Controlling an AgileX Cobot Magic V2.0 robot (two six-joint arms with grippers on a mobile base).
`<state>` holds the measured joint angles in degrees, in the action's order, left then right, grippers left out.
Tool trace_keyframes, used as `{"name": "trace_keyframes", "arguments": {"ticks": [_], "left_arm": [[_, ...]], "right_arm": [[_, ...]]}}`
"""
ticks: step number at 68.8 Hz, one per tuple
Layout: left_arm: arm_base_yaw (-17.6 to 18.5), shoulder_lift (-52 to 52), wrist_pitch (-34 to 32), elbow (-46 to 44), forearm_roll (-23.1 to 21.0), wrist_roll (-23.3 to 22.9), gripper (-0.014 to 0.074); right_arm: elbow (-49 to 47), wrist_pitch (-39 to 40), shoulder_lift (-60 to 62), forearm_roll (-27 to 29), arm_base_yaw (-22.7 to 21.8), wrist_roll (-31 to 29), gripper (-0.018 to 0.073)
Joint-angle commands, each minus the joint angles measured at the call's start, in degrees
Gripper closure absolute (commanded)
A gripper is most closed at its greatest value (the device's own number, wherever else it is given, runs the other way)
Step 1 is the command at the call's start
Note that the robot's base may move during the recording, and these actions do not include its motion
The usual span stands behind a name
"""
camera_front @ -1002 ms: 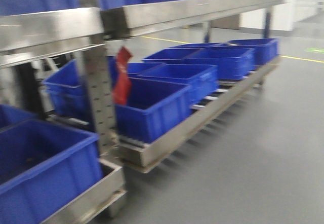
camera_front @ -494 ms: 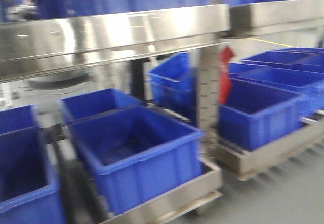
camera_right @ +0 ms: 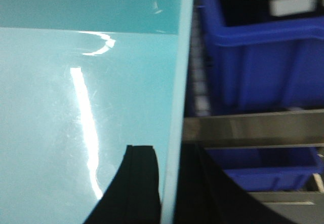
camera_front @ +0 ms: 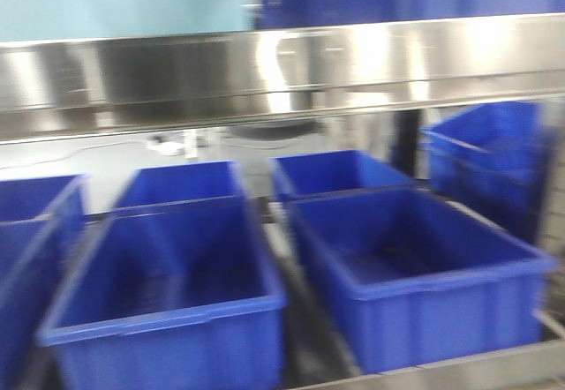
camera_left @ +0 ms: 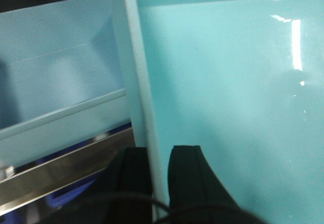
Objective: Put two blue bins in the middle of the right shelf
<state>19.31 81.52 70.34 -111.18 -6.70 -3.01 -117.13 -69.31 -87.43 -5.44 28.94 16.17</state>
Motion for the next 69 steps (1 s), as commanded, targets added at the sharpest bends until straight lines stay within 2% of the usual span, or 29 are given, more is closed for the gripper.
{"name": "trace_keyframes", "arguments": {"ticks": [1, 69], "left_arm": [[0.1, -0.6, -1.5, -0.8, -0.6, 1.0, 0.0708], [0.1, -0.6, -1.5, -0.8, -0.6, 1.0, 0.0708]], "right_arm": [[-0.6, 2.3, 0.5, -2.1, -0.2, -0.6, 0.0712], [-0.6, 2.3, 0.5, -2.1, -0.2, -0.6, 0.0712]]}}
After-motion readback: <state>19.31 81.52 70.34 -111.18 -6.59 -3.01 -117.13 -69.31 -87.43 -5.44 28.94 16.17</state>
